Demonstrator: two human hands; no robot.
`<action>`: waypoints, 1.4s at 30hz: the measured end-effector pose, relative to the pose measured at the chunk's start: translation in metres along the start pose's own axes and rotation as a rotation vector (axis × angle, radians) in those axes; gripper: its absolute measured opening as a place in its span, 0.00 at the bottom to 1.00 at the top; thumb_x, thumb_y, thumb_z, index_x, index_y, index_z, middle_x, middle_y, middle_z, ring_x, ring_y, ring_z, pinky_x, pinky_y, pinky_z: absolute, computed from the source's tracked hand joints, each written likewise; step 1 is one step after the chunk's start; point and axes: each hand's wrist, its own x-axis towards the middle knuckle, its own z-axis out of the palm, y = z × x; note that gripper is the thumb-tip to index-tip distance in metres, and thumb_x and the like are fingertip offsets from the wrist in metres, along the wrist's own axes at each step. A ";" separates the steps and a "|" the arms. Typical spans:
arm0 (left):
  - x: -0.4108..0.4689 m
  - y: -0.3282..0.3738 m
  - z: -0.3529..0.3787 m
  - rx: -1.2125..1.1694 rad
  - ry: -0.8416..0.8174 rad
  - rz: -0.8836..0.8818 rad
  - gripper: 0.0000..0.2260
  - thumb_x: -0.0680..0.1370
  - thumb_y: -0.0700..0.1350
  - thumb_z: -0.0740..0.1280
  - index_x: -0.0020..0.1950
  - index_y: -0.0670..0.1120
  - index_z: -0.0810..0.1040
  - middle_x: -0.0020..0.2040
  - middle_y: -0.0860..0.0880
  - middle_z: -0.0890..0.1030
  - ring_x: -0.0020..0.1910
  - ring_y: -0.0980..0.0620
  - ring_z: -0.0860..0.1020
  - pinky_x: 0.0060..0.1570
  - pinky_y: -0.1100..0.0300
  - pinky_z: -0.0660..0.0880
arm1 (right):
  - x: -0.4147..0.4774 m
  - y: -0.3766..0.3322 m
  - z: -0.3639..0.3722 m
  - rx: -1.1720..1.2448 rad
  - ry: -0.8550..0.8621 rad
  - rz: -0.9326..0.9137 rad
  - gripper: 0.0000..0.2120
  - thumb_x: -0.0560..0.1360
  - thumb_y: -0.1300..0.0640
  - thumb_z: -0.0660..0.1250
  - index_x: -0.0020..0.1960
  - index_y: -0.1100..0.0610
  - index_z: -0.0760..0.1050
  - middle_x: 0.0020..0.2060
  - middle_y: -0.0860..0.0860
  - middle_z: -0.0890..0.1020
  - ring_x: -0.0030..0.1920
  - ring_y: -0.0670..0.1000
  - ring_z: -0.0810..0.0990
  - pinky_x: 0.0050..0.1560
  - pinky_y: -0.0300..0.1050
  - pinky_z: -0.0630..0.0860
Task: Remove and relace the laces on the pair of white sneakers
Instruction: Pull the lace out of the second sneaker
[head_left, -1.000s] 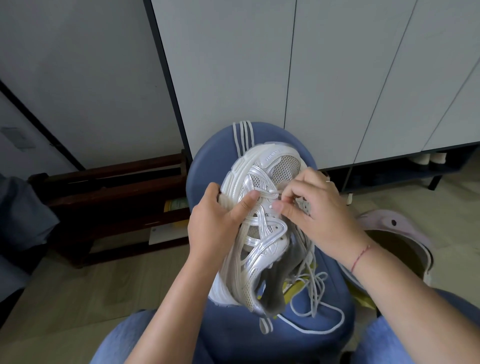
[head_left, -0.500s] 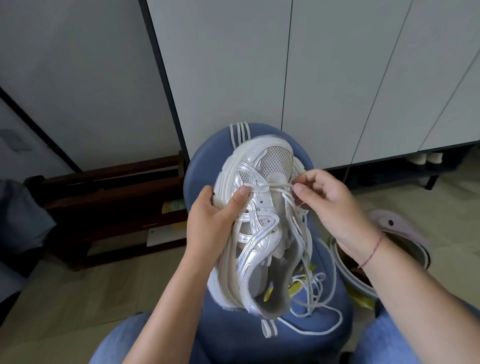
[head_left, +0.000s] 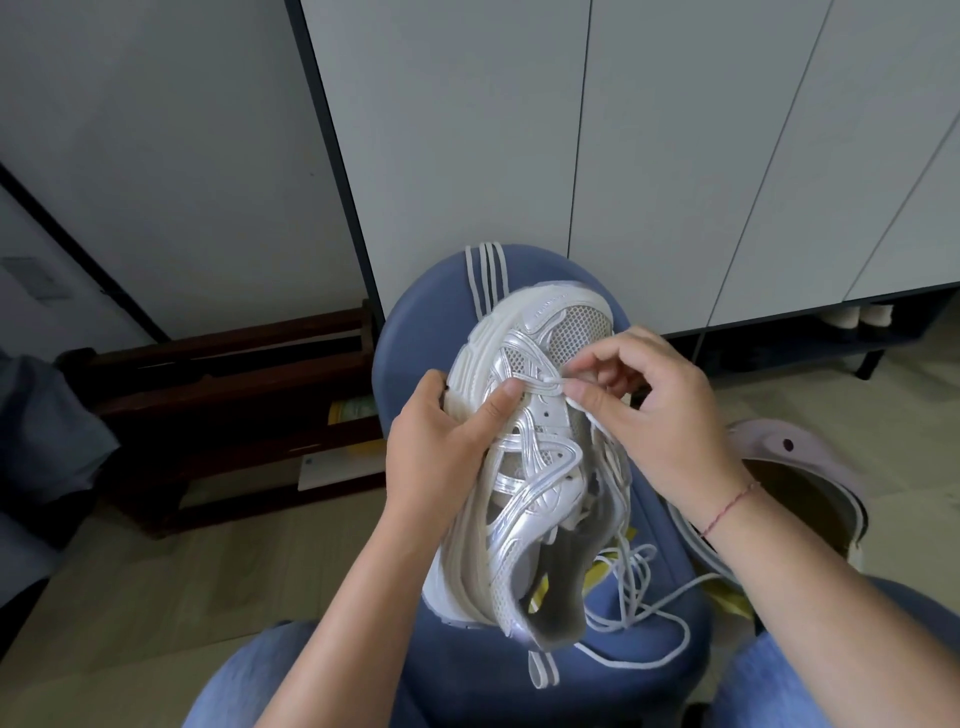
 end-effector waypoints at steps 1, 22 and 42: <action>-0.001 0.001 0.000 0.028 0.013 0.016 0.27 0.65 0.68 0.69 0.37 0.46 0.65 0.29 0.53 0.69 0.27 0.58 0.64 0.27 0.64 0.64 | 0.000 0.001 0.001 -0.048 -0.013 -0.038 0.03 0.72 0.55 0.71 0.44 0.53 0.79 0.40 0.45 0.75 0.40 0.43 0.74 0.41 0.31 0.71; -0.002 0.003 0.002 0.302 0.034 0.057 0.31 0.64 0.73 0.64 0.41 0.45 0.66 0.29 0.50 0.71 0.28 0.51 0.68 0.29 0.54 0.65 | -0.001 0.001 -0.001 -0.140 -0.122 0.119 0.18 0.74 0.38 0.59 0.40 0.53 0.74 0.41 0.45 0.72 0.42 0.41 0.73 0.46 0.36 0.68; -0.002 0.004 0.001 0.246 0.044 0.037 0.29 0.64 0.71 0.65 0.39 0.46 0.63 0.29 0.50 0.68 0.28 0.53 0.65 0.30 0.55 0.64 | 0.001 0.005 -0.008 -0.122 -0.035 0.123 0.08 0.77 0.49 0.61 0.45 0.51 0.76 0.45 0.43 0.73 0.47 0.41 0.73 0.55 0.38 0.70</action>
